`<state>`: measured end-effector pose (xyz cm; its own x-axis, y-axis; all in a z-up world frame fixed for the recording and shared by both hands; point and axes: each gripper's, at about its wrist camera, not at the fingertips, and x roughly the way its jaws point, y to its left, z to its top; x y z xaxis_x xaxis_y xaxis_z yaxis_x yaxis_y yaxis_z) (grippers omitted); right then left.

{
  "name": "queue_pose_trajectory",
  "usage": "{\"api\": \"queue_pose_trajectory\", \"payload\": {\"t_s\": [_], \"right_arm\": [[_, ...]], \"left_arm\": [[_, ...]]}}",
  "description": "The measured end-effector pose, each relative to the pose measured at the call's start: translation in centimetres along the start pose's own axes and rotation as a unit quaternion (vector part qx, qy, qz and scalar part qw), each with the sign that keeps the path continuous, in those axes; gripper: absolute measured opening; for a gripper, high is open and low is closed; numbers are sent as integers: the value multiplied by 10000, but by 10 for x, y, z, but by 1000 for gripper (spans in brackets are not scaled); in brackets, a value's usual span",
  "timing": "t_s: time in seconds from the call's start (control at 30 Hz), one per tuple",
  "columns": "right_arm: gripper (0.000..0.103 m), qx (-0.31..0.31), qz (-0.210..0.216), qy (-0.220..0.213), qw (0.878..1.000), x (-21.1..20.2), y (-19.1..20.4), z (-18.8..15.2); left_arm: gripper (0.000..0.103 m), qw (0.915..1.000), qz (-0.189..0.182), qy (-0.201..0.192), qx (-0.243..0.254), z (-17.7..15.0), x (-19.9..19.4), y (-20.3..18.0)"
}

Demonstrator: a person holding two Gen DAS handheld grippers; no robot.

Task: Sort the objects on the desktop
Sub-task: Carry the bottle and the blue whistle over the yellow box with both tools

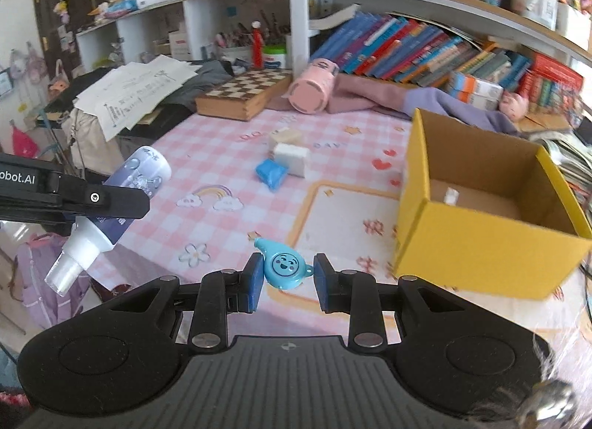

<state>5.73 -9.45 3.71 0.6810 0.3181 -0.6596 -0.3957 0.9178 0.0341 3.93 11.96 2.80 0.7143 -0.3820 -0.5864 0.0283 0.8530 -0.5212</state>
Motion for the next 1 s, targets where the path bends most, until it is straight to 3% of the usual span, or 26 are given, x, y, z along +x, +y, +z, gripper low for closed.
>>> {"api": "queue_pose_trajectory", "payload": {"t_s": [0.53, 1.0], "right_arm": [[27, 575, -794, 154, 9951, -38, -36, -36], [27, 1271, -1436, 139, 9814, -71, -89, -69]], "left_arm": [[31, 9953, -719, 585, 296, -18, 32, -38], [31, 9815, -1260, 1122, 910, -30, 77, -102]]}}
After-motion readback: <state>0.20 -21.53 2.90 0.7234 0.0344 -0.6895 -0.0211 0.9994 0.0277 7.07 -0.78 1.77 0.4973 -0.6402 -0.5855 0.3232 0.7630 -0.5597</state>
